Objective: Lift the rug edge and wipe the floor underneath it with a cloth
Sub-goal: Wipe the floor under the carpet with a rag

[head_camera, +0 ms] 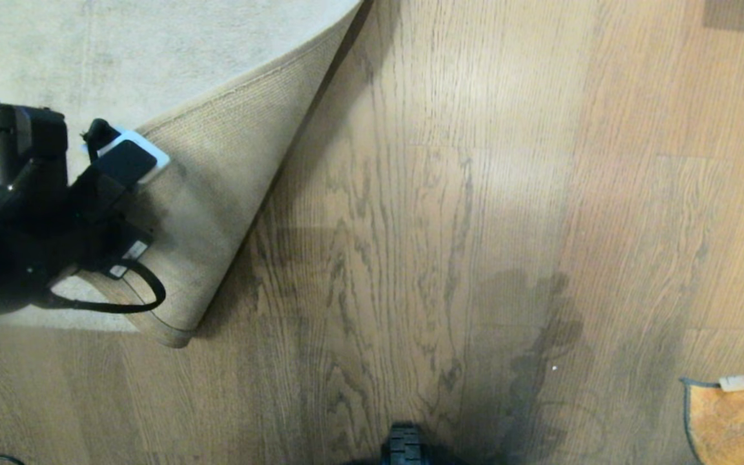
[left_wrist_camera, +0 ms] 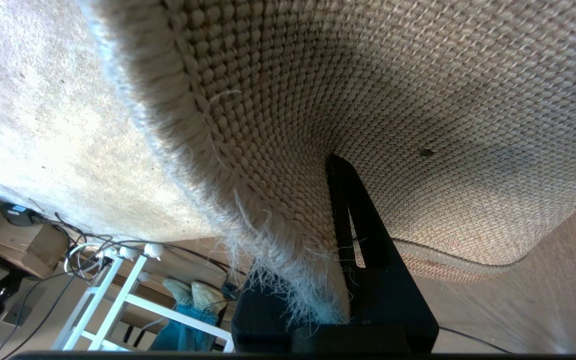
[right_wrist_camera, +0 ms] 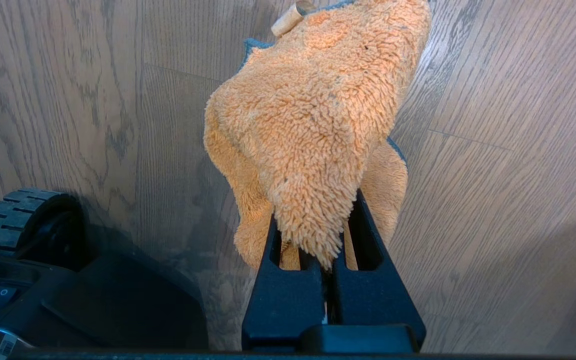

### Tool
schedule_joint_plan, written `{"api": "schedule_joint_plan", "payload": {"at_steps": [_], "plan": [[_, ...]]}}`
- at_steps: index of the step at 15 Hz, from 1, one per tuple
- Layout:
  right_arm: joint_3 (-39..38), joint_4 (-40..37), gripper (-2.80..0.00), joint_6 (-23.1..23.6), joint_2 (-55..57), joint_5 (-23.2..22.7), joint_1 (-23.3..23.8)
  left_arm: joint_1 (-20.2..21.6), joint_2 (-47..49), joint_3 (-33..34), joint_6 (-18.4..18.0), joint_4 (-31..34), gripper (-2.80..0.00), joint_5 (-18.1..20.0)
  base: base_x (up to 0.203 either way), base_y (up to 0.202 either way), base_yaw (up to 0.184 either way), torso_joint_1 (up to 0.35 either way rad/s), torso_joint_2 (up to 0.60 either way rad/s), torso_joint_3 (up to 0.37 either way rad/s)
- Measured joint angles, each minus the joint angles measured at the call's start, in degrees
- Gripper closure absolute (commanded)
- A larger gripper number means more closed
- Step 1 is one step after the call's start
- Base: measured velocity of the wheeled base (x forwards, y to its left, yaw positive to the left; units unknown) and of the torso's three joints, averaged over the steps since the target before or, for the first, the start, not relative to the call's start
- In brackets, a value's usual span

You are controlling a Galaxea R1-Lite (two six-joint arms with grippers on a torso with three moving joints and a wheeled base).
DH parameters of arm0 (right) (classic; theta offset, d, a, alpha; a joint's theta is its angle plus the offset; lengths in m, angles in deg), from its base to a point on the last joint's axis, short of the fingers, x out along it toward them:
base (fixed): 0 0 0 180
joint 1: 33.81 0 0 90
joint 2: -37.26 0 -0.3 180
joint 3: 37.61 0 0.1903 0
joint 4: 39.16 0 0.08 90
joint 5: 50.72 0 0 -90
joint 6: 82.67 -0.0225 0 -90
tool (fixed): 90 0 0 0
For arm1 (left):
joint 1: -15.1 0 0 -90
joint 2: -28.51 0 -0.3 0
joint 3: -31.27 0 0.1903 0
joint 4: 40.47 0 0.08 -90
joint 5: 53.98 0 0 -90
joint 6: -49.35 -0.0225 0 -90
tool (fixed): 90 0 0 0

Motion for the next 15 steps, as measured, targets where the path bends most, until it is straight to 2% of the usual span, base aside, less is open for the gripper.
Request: {"api": "schedule_joint_plan", "payload": {"at_steps": [4, 10, 12, 15], "plan": [[0.0, 0.0, 0.00, 0.9, 0.0, -0.9, 0.0, 0.0, -0.1, 0.0, 0.3, 0.0, 0.00, 0.0, 0.000, 0.000, 0.000, 0.000, 0.00, 0.000], [5.4, -0.7, 0.00, -3.5, 2.5, -2.6, 0.0, -0.1, -0.6, 1.0, 0.7, -0.1, 0.00, -0.5, 0.000, 0.000, 0.000, 0.000, 0.00, 0.000], [8.4, -0.2, 0.00, -3.7, 6.5, -5.1, 0.0, -0.1, -0.6, 1.3, 0.7, -0.1, 0.00, -0.5, 0.000, 0.000, 0.000, 0.000, 0.00, 0.000], [12.4, 1.9, 0.00, -3.7, 14.4, -11.8, -0.1, -0.3, -0.4, 1.3, 0.7, -0.1, 0.00, -0.5, 0.000, 0.000, 0.000, 0.000, 0.00, 0.000]]}}
